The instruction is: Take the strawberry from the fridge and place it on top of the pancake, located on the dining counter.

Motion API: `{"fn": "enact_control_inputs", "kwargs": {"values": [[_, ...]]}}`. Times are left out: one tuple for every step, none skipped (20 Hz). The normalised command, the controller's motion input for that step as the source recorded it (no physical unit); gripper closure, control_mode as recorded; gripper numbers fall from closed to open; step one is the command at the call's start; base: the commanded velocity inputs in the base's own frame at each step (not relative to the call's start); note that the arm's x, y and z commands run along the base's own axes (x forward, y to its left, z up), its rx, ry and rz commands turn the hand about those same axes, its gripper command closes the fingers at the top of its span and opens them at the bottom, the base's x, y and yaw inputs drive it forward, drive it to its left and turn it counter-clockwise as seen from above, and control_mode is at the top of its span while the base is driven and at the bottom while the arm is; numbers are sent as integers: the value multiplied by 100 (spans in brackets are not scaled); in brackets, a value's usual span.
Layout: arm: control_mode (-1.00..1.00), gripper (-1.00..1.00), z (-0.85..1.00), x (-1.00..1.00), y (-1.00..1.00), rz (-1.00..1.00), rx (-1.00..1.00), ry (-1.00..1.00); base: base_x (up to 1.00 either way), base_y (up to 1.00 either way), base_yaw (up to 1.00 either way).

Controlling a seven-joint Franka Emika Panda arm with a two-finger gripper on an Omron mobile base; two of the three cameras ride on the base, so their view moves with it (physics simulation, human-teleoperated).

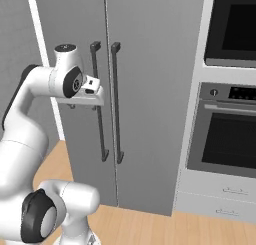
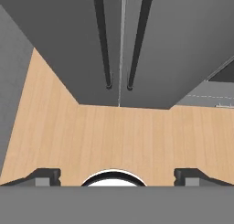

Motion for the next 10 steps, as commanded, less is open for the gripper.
{"fn": "enact_control_inputs", "kwargs": {"values": [[100, -100, 0, 0, 0, 0, 0, 0, 0, 38, 0], [100, -100, 0, 0, 0, 0, 0, 0, 0, 4, 1], [100, -100, 0, 0, 0, 0, 0, 0, 0, 0, 1], [100, -100, 0, 0, 0, 0, 0, 0, 0, 0, 0], [100, -100, 0, 0, 0, 0, 0, 0, 0, 0, 0], [-100, -100, -24, 14, -6, 0, 0, 0, 0, 0, 0], [-100, -100, -40, 30, -21, 0, 0, 0, 0, 0, 0], [-100, -100, -36, 48, -26, 0, 0, 0, 0, 0, 0], [-100, -100, -29, 58, -20, 0, 1, -21, 0, 0, 0], [-100, -100, -16, 64, -21, 0, 5, -34, 0, 0, 0]]}}
